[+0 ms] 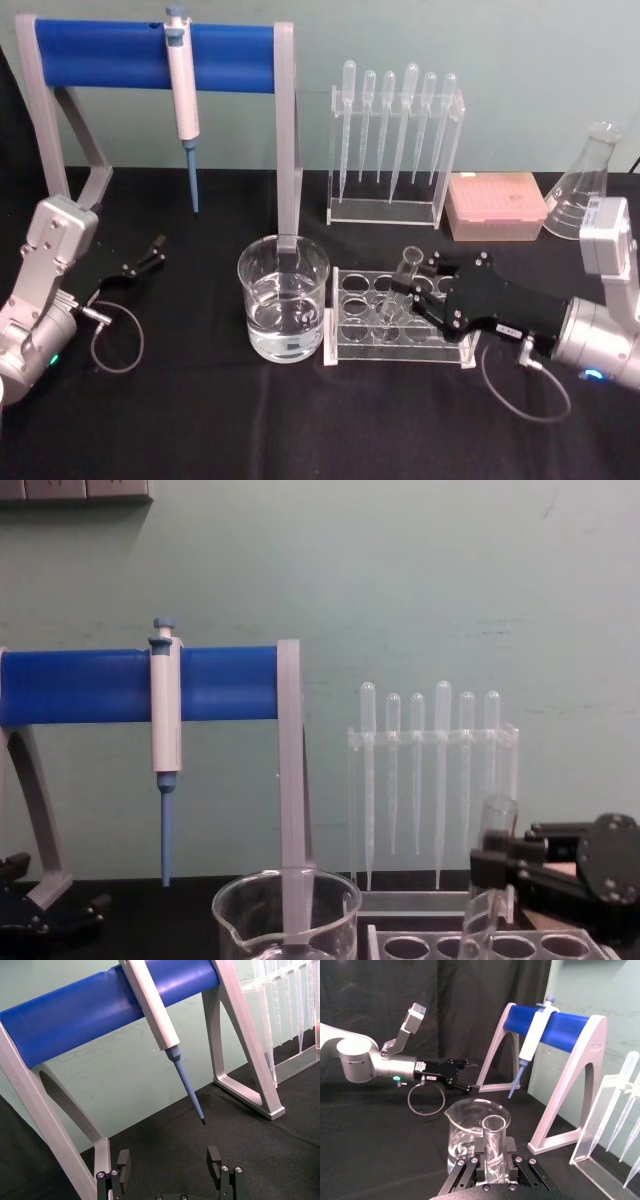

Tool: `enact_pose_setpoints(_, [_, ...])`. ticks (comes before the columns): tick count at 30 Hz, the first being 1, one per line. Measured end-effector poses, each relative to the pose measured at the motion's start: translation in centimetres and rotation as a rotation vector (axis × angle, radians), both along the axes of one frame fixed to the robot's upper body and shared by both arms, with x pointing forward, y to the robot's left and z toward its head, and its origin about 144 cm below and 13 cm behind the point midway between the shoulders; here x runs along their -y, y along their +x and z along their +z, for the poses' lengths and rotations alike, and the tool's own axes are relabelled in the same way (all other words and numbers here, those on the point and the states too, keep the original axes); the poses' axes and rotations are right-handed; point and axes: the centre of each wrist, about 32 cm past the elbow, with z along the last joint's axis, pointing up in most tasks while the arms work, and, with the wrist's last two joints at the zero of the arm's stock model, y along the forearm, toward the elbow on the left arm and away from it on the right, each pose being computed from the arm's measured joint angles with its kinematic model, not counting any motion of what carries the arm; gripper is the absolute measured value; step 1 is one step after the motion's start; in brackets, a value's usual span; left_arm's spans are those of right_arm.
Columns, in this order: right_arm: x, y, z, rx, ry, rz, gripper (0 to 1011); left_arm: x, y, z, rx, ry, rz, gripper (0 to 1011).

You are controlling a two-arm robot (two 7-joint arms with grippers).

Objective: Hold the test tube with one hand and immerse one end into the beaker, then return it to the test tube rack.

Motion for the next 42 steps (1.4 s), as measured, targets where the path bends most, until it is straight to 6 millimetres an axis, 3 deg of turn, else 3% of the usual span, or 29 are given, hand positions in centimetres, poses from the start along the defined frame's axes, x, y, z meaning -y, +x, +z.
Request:
enact_pose_setpoints(10, [-0.3,0.9,2.4,0.039,-0.005,-0.005,241,0.0,0.0,0.0,0.000,0.000,0.000,1000])
enact_pose_setpoints(27, [-0.8,1.5,8.6,-0.022,0.049,0.001,241,0.0,0.0,0.0,0.000,0.000,0.000,1000])
enact_pose_setpoints(34, [-2.3,1.8,10.5,-0.026,0.065,0.032,241,0.0,0.0,0.0,0.000,0.000,0.000,1000])
enact_pose_setpoints(42, [-4.4,2.0,11.3,-0.040,0.081,0.078,241,0.0,0.0,0.0,0.000,0.000,0.000,1000])
